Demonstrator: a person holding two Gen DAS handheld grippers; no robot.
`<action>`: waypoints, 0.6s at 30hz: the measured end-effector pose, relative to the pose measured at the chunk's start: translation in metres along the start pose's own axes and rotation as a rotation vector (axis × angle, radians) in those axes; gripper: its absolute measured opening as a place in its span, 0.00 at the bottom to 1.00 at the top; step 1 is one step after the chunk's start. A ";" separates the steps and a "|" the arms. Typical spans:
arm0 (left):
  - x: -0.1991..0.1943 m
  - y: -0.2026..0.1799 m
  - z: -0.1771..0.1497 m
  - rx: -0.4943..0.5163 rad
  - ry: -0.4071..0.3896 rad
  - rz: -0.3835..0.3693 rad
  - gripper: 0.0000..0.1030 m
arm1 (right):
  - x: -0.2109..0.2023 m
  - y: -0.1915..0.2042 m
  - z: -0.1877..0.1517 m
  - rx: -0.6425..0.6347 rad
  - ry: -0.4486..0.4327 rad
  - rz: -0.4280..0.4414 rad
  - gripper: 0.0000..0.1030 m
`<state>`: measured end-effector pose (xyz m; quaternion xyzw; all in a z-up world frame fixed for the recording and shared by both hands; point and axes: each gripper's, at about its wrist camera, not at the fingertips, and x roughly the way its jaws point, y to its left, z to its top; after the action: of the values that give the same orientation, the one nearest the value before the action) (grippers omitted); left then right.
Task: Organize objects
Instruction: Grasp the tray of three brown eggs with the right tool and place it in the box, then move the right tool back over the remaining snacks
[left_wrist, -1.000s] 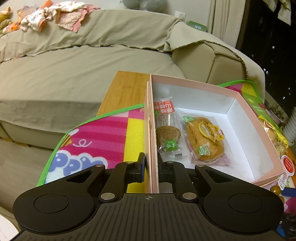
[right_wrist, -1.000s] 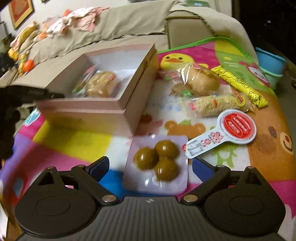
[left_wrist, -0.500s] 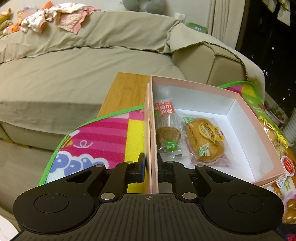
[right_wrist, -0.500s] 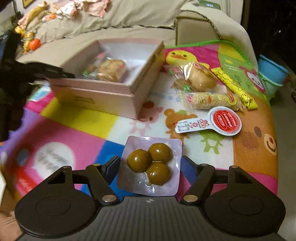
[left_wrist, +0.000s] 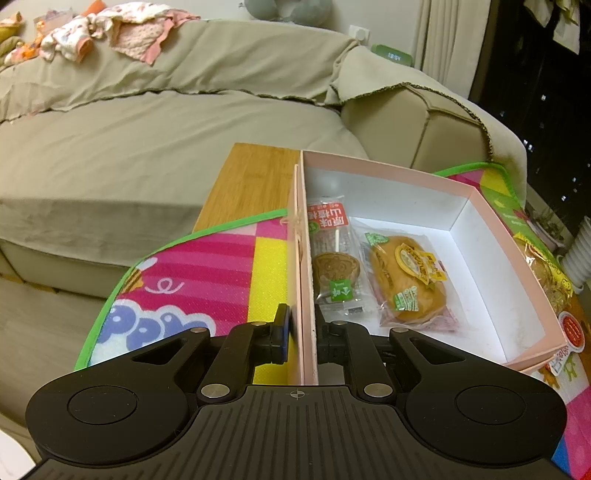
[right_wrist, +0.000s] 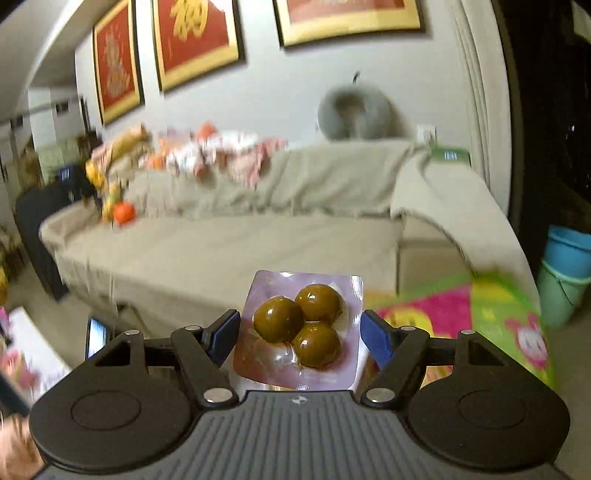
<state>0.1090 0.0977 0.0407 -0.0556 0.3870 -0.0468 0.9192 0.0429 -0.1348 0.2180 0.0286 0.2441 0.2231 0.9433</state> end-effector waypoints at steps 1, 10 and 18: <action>0.000 0.000 0.000 0.003 0.002 0.001 0.12 | 0.009 -0.001 0.007 0.014 -0.012 0.010 0.72; 0.002 -0.003 0.001 0.010 0.001 0.016 0.12 | 0.033 -0.028 -0.020 0.050 0.043 -0.107 0.73; 0.003 -0.003 0.000 0.015 0.003 0.016 0.12 | 0.013 -0.099 -0.085 0.135 0.177 -0.328 0.73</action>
<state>0.1115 0.0943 0.0390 -0.0457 0.3883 -0.0425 0.9194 0.0530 -0.2226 0.1215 0.0317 0.3421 0.0511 0.9378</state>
